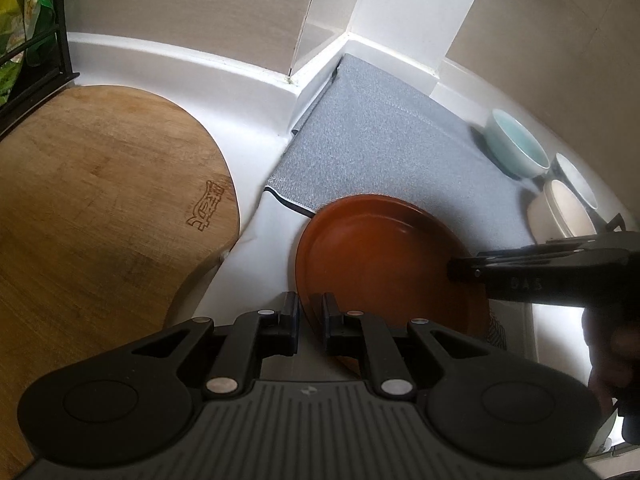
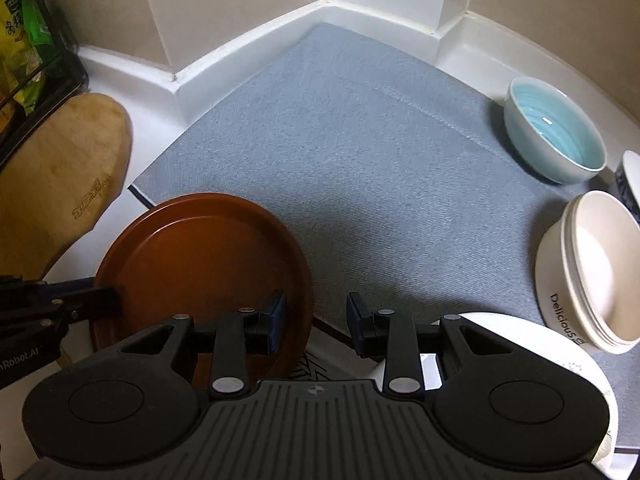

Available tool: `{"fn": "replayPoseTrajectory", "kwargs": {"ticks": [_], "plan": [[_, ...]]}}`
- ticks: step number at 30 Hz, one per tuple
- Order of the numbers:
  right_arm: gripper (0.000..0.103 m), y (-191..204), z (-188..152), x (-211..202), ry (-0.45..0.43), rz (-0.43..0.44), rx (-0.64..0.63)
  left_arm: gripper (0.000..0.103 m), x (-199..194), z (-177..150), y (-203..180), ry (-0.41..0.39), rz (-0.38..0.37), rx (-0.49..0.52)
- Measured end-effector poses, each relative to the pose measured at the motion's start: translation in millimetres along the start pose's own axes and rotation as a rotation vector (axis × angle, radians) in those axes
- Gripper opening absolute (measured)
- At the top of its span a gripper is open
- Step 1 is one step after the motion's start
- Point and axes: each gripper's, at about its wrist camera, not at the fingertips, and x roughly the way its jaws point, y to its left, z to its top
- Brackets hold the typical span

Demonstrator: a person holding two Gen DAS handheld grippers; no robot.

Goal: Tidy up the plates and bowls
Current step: 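Close the left gripper on the terracotta plate rim while the right gripper grips it too, then lift the terracotta plate with both grippers over the stacked white plates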

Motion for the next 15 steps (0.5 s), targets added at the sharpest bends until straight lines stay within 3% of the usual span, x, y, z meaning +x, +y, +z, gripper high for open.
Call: {"fn": "replayPoseTrajectory", "kwargs": {"ticks": [4,5,9,15], "plan": [[0.033,1,1,1,0.009,0.039,-0.008,0.011,0,0,0,-0.011,0.003,-0.007],[0.024,1,1,1,0.009,0.057,-0.014,0.011,-1,1,0,-0.015,0.007,-0.010],[0.011,1,-1,-5,-0.015,0.058,-0.026,0.010,-4,1,0,-0.025,0.023,-0.025],[0.008,-8,-6,-23,-0.073,0.096,-0.019,0.010,-16,-2,-6,-0.048,0.043,-0.028]]}}
